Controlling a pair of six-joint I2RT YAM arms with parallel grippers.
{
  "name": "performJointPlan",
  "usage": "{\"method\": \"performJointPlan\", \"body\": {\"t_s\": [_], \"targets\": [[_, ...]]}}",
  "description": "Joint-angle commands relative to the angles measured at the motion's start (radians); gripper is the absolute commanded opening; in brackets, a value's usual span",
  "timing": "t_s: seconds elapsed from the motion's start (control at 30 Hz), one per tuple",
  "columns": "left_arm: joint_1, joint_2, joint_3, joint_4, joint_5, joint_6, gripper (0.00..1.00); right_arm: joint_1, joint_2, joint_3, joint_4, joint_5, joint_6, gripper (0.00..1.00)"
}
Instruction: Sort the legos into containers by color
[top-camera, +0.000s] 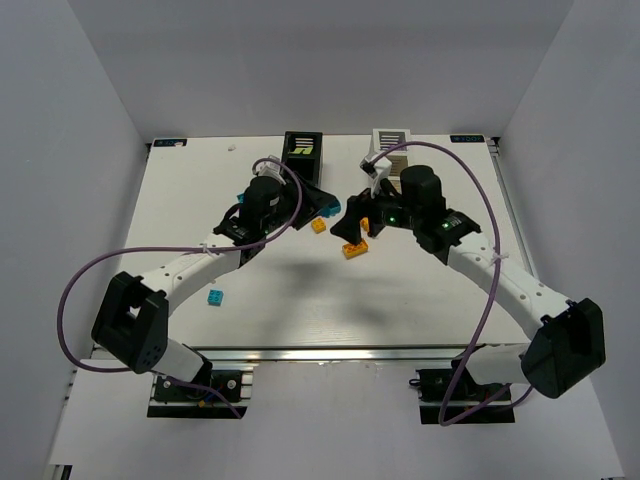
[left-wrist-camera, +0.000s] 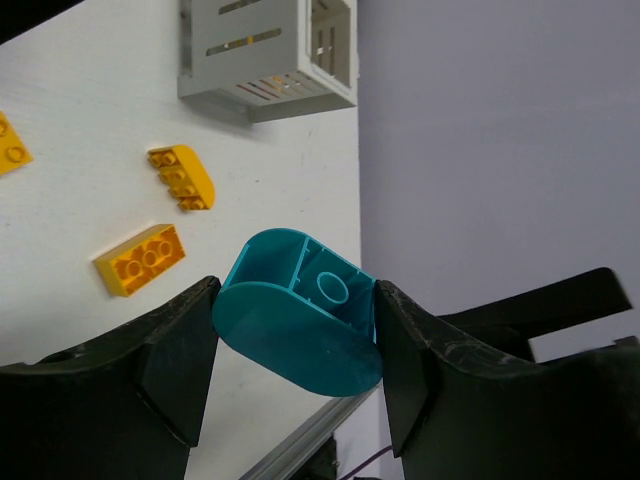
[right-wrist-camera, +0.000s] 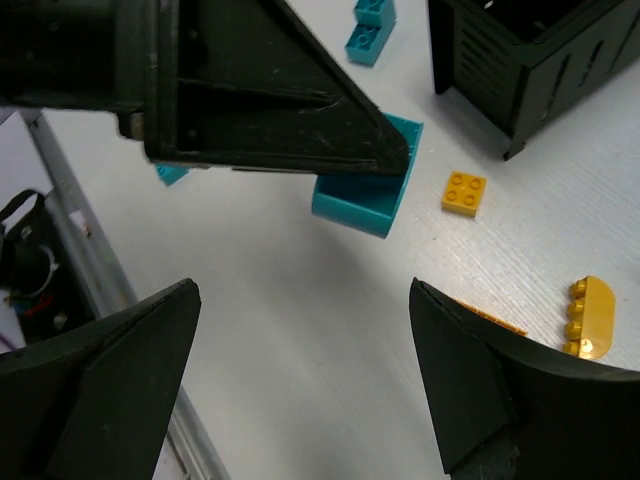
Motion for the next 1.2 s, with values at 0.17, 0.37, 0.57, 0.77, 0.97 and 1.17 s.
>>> {"method": "performJointPlan", "body": {"t_s": [0.17,0.37,0.57,0.77,0.97,1.17], "targets": [[-0.015,-0.014,-0.017,0.122,-0.024,-0.123,0.00,0.055,0.052,0.021,0.159,0.280,0.101,0.89],[-0.021,-0.009,-0.027,0.144,-0.017,-0.146,0.00,0.079,0.075,0.019,0.232,0.333,0.087,0.86],[-0.022,0.000,-0.039,0.176,-0.009,-0.175,0.00,0.090,0.072,-0.034,0.363,0.330,0.061,0.70],[-0.024,0.003,-0.057,0.216,-0.008,-0.207,0.00,0.096,0.109,-0.025,0.378,0.336,0.026,0.58],[-0.025,0.009,-0.057,0.236,-0.003,-0.224,0.00,0.096,0.115,-0.034,0.409,0.335,0.004,0.46],[-0.024,0.008,-0.064,0.242,-0.017,-0.259,0.33,0.098,0.121,-0.028,0.406,0.310,-0.016,0.07]]}}
